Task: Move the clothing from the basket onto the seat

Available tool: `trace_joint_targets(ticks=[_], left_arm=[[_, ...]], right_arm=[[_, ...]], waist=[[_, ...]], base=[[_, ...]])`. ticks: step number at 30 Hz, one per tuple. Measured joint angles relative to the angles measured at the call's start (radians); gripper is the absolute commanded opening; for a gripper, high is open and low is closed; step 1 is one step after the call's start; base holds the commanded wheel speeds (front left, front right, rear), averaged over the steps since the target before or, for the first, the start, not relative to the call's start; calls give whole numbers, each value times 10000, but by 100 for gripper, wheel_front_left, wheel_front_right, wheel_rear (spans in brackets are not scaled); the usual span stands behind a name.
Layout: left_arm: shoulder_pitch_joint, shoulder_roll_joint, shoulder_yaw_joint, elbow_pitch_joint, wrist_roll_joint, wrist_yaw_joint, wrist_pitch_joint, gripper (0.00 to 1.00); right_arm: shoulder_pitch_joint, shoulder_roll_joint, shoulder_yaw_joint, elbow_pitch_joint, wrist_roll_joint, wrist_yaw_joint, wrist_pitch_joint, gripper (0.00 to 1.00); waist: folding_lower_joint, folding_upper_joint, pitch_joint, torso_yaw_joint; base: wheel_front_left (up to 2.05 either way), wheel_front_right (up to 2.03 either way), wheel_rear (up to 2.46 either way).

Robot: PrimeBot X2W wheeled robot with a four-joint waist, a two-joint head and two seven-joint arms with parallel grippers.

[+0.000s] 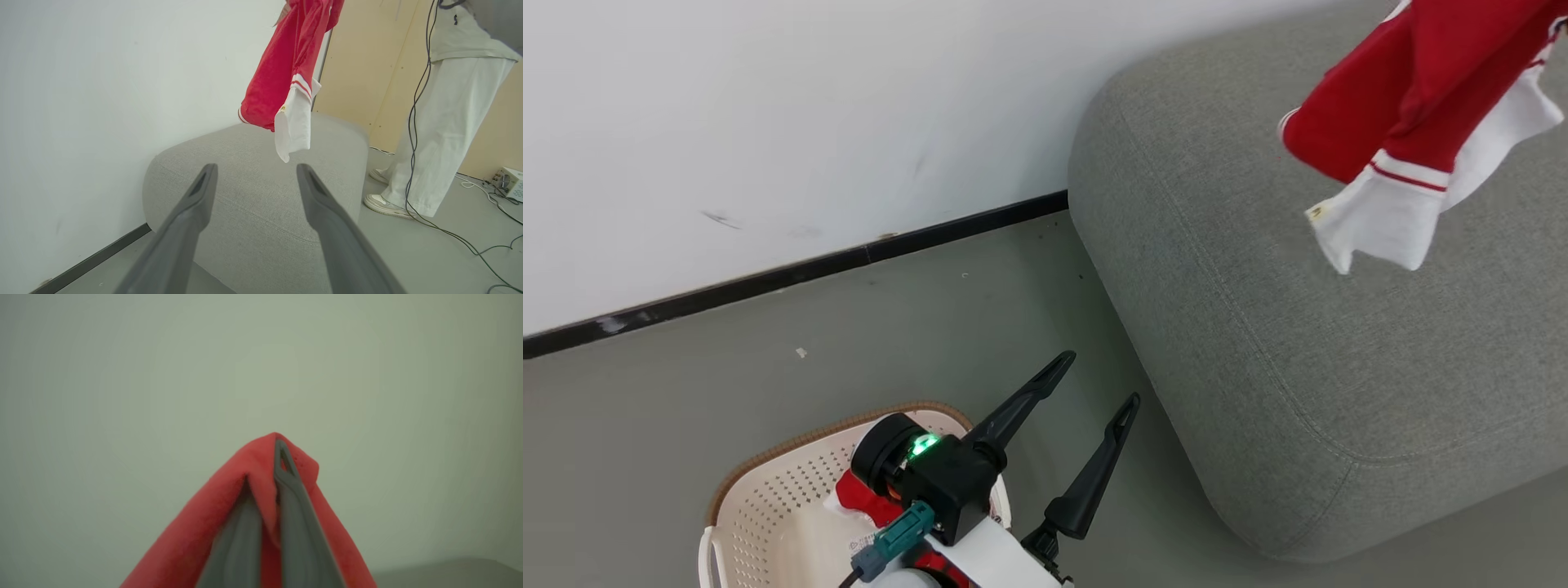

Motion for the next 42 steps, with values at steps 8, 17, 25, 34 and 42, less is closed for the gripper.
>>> trace_joint_targets(ticks=[8,17,25,34,42], left_arm=[[-440,67,-196,-445,261,0,337,100],[-865,56,-359,-755,449,-40,523,100],[-1318,58,-403,-941,566,-178,692,100],[-1705,31,-410,-982,566,-278,750,100],[-2047,12,-401,-968,568,-368,775,100]], right_arm=[[-661,-546,-984,1214,-155,0,25,0],[-809,-1151,-1952,2138,-500,0,-341,0],[-751,-1423,-1979,2477,-905,0,-825,0],[775,-445,-1933,3087,-932,2,-1801,0],[1984,253,-2050,3693,-874,2,-2251,0]], waist=[[0,0,670,400],[0,0,1384,871],[0,0,1886,1180],[0,0,2499,1434],[0,0,2968,1529]], base=[[0,0,0],[0,0,0],[0,0,0],[0,0,0],[0,0,0]])
